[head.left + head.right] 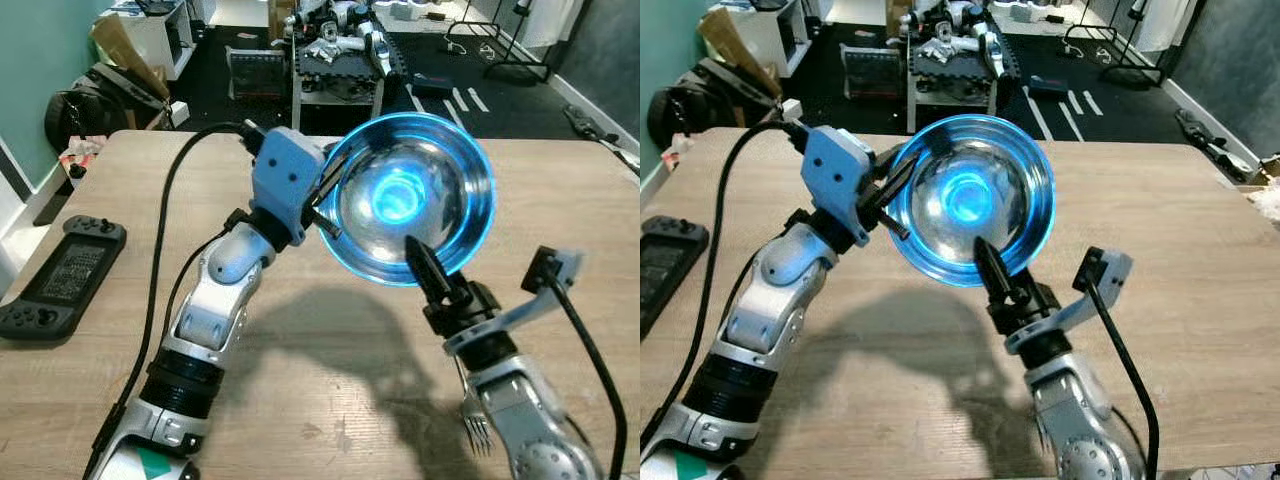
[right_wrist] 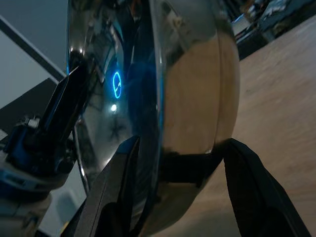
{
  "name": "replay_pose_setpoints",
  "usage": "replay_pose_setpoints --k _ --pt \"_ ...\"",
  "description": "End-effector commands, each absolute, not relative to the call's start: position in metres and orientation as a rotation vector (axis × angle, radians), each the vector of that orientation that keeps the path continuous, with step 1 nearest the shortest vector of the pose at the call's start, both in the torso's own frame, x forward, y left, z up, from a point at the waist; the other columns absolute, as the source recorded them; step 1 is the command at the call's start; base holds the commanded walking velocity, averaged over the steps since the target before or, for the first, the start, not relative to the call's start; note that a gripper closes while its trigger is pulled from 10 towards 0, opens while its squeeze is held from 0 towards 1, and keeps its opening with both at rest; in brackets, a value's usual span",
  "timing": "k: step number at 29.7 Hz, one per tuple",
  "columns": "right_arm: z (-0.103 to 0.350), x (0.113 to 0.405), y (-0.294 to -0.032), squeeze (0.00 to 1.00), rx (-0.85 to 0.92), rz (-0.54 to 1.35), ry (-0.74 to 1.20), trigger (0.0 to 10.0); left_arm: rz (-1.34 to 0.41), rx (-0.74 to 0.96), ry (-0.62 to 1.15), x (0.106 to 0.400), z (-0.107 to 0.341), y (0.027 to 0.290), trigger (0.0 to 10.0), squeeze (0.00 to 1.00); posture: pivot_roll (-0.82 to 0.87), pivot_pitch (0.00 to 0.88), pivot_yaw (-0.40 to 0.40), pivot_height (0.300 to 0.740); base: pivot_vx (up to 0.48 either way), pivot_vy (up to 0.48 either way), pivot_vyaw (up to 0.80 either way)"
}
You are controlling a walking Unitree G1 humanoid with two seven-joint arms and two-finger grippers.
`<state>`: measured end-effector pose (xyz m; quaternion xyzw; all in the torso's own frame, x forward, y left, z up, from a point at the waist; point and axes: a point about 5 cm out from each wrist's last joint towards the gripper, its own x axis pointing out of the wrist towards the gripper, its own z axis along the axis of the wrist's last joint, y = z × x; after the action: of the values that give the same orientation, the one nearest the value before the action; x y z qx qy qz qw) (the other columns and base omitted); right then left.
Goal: Setting the table
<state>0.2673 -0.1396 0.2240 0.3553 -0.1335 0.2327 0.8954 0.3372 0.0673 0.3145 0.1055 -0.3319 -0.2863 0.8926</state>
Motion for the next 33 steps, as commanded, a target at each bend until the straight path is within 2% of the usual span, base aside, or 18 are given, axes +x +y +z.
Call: replay_pose_setpoints --k 1,2,3,6,12,18,33 --pt "0.218 0.263 -0.13 0.0 0.737 0.539 -0.227 3.3 -0.638 0.226 -0.77 0.326 0.327 0.059 10.0 0.0 0.03 0.165 0.073 0.74 0.0 0.0 0.0" --pt "0.217 0.262 -0.128 0.0 0.734 0.546 -0.219 3.3 -0.647 0.229 -0.769 0.325 0.326 0.058 10.0 0.0 0.03 0.165 0.073 0.74 0.0 0.0 0.0" --pt "0.217 0.262 -0.127 0.0 0.738 0.55 -0.216 0.0 -0.657 0.239 -0.769 0.325 0.325 0.057 10.0 0.0 0.03 0.165 0.073 0.74 0.0 0.0 0.0" --pt "0.216 0.262 -0.126 0.0 0.753 0.552 -0.215 0.0 -0.676 0.261 -0.765 0.323 0.322 0.055 10.0 0.0 0.03 0.165 0.073 0.74 0.0 0.0 0.0" --pt "0.214 0.266 -0.132 0.0 0.718 0.492 -0.207 0.0 -0.716 0.419 -0.806 0.314 0.314 0.044 10.0 0.0 0.03 0.165 0.072 0.74 0.0 0.0 0.0" --pt "0.211 0.27 -0.134 0.0 0.696 0.439 -0.202 0.0 -0.752 0.465 -0.826 0.303 0.303 0.029 10.0 0.0 0.03 0.165 0.072 0.74 0.0 0.0 0.0" --pt "0.21 0.274 -0.143 0.0 0.695 0.364 -0.218 0.0 -0.693 0.646 -0.917 0.294 0.288 0.016 10.0 0.0 0.03 0.154 0.073 0.74 0.0 0.0 0.0"
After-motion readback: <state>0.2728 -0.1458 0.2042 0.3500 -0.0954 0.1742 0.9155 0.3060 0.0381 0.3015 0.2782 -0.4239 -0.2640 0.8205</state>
